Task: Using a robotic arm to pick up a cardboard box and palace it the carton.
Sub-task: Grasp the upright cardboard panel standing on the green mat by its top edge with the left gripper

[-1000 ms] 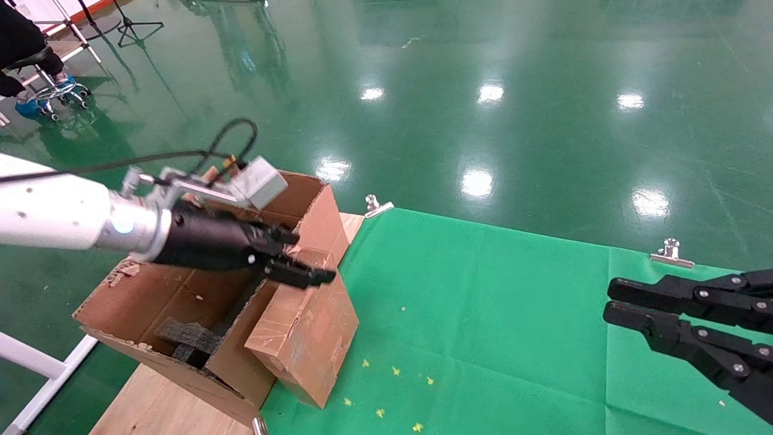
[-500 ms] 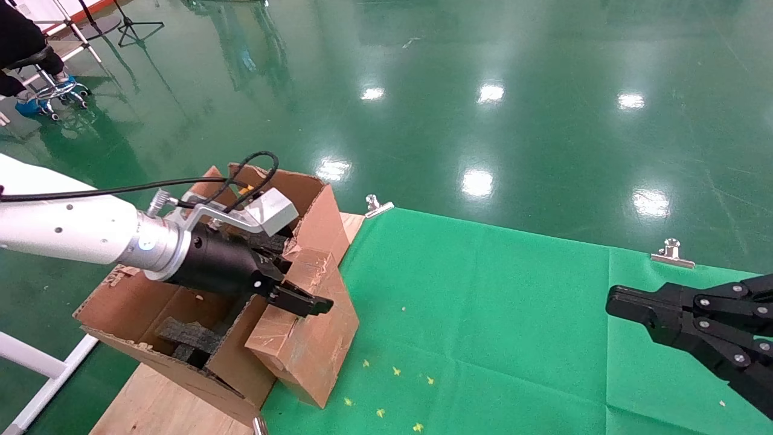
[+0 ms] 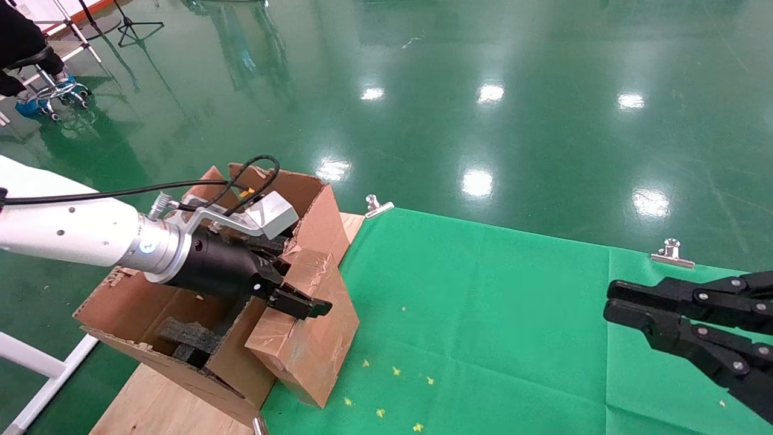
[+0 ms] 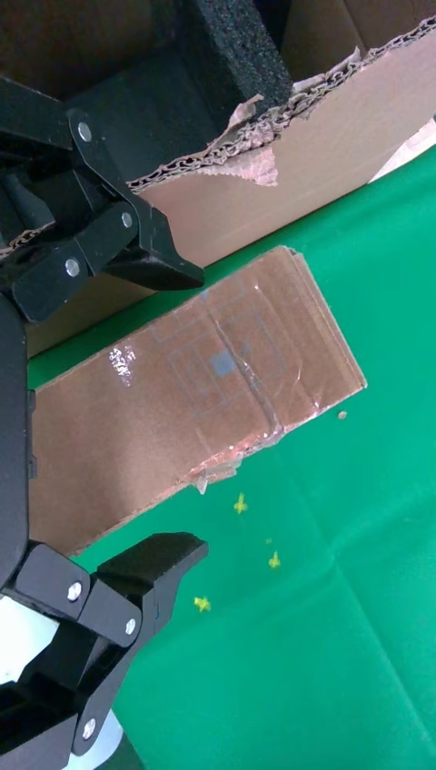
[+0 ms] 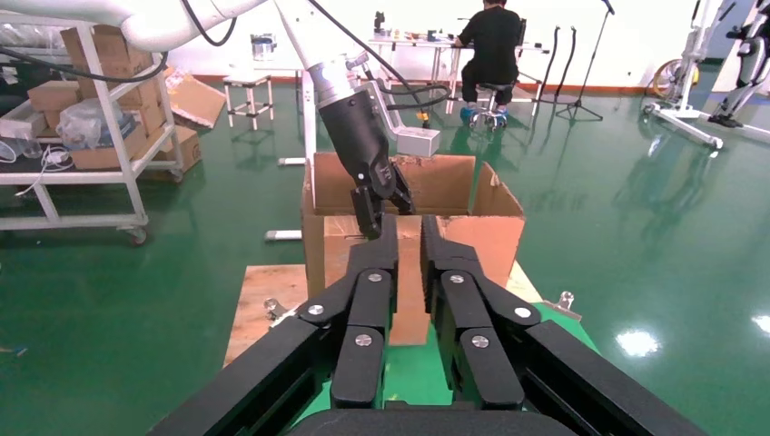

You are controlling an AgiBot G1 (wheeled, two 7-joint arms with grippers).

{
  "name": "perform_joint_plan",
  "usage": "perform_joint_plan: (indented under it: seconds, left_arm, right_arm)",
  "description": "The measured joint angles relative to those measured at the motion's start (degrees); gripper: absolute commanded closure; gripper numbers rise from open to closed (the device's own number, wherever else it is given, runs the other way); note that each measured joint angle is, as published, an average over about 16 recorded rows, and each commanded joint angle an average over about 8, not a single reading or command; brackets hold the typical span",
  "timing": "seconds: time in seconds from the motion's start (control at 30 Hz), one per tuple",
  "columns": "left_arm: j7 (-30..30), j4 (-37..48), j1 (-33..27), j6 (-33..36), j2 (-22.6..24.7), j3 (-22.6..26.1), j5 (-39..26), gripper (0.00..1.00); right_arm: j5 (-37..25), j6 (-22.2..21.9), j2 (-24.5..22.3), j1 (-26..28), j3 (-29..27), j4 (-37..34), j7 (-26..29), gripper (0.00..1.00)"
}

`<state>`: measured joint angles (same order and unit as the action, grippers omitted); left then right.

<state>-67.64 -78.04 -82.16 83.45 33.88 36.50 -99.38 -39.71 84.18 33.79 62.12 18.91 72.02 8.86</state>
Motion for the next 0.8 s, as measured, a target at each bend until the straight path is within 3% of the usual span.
perform_joint_plan:
  seconds: [0.8]
  left_arm:
    - [1.0,0.9,-0.7,-0.3,0.1,-0.8,1.2,1.00]
  right_arm:
    - [0.0,0.0,0.0,0.0,0.0,0.0,0.0,0.00]
